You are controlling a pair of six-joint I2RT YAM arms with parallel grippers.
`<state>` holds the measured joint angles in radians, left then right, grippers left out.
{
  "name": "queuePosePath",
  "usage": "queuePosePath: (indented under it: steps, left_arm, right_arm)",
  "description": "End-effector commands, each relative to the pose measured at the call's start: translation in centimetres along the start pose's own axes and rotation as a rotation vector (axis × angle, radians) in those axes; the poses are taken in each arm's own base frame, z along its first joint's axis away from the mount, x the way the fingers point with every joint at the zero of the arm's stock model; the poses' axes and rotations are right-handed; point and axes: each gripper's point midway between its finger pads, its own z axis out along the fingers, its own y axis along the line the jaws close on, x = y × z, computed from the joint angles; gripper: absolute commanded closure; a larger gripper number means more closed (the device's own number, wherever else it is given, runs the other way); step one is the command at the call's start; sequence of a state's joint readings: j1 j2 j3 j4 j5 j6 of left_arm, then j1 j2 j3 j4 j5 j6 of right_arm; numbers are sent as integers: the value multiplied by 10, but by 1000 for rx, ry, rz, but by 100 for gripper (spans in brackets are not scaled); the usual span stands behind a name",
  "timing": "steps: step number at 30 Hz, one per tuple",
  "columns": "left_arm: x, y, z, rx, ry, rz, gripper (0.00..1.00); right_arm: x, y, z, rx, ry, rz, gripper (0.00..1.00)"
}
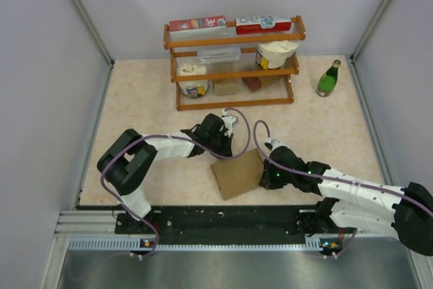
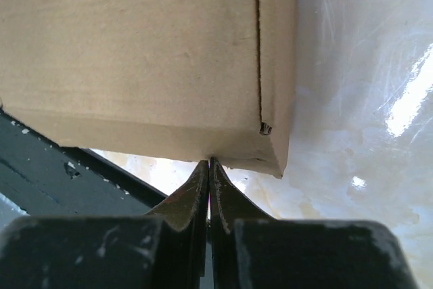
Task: Fold the paper box
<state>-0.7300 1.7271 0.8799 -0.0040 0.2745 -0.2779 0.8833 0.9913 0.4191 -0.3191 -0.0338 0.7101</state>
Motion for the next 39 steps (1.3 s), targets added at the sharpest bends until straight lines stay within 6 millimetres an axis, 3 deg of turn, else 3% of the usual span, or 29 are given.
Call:
queuePosePath:
  steps: [1,11,19,27,31,36,39]
  left_arm:
    - [4,-11,-9,19,-24,-1,100]
    - [23,-29,-5,25,3,13,100]
    - [33,-27,1,-7,18,5,100]
    - [20,17,-34,-251,-67,-54,100]
    - [8,31,-55,-340,-118,-65,92]
    - [-1,20,-72,-294,-187,-66,86]
    - [-2,4,-74,-200,-213,-47,96]
  right_arm:
    - [-17,1,0,32,-52,4,100]
    - [-35,6,-3,35,-114,-24,100]
    - [-48,17,-8,0,-146,-45,100]
    - [-47,6,-20,46,-162,-45,100]
    - [-44,5,-28,36,-160,-42,100]
    - [-40,-3,-26,81,-147,-23,100]
    - [-39,-8,-22,114,-133,-5,100]
